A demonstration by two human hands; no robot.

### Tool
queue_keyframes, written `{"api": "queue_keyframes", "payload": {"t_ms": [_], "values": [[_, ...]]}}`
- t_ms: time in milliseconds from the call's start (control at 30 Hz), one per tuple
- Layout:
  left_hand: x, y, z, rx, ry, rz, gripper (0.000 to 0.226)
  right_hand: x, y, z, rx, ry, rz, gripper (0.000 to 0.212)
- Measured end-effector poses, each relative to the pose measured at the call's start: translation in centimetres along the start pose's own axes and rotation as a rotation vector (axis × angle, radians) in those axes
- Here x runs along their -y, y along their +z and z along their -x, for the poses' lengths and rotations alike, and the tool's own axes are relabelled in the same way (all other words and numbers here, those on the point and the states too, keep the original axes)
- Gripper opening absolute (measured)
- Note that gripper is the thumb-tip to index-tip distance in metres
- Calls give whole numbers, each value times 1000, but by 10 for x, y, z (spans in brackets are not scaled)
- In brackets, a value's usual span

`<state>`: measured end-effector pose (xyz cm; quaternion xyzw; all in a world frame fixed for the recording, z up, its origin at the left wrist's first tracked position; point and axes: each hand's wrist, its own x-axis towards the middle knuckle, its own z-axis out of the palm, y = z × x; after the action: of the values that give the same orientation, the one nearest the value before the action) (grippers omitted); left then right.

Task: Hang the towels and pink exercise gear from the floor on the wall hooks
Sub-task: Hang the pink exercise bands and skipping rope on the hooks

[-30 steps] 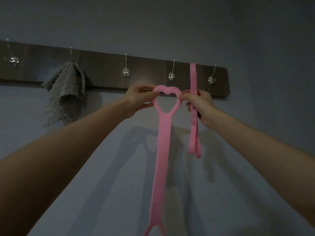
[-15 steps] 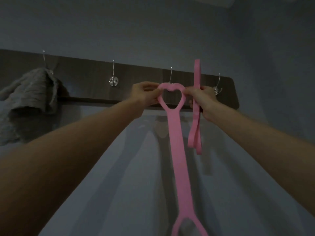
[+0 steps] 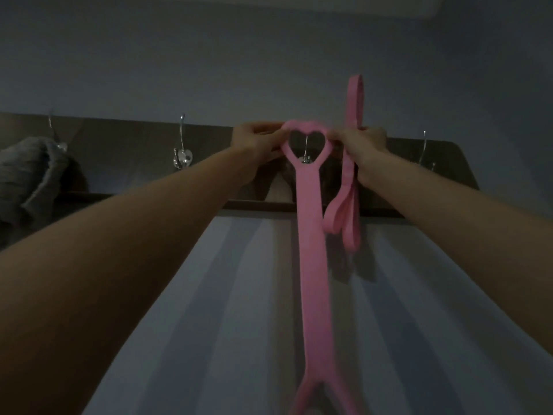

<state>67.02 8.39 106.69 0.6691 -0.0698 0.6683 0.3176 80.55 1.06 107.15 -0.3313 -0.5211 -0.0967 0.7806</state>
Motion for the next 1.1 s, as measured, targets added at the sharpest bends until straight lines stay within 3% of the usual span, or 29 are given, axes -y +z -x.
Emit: {"api": "queue_keyframes", "payload": {"t_ms": [300,500,733,867,967,1100], "values": [[9,6,-30,-7,14,72,34,1,0,-31,43,69,-189,43],[9,9,-32,-31,-32,99,25,4,-1,-33,56,98,-183,38],[-2,13,-28,-75,-116,6,6,12,2,-23,44,195,-139,25],[2,4,-20,-25,-173,-16,5,10,-4,-13,132,273,-104,3],[9,-2,-12,18,-131,-34,19,2,-6,-6,120,270,-96,4],[15,3,-7,-35,-101,-124,31,-1,-5,0,57,206,-37,34]]}}
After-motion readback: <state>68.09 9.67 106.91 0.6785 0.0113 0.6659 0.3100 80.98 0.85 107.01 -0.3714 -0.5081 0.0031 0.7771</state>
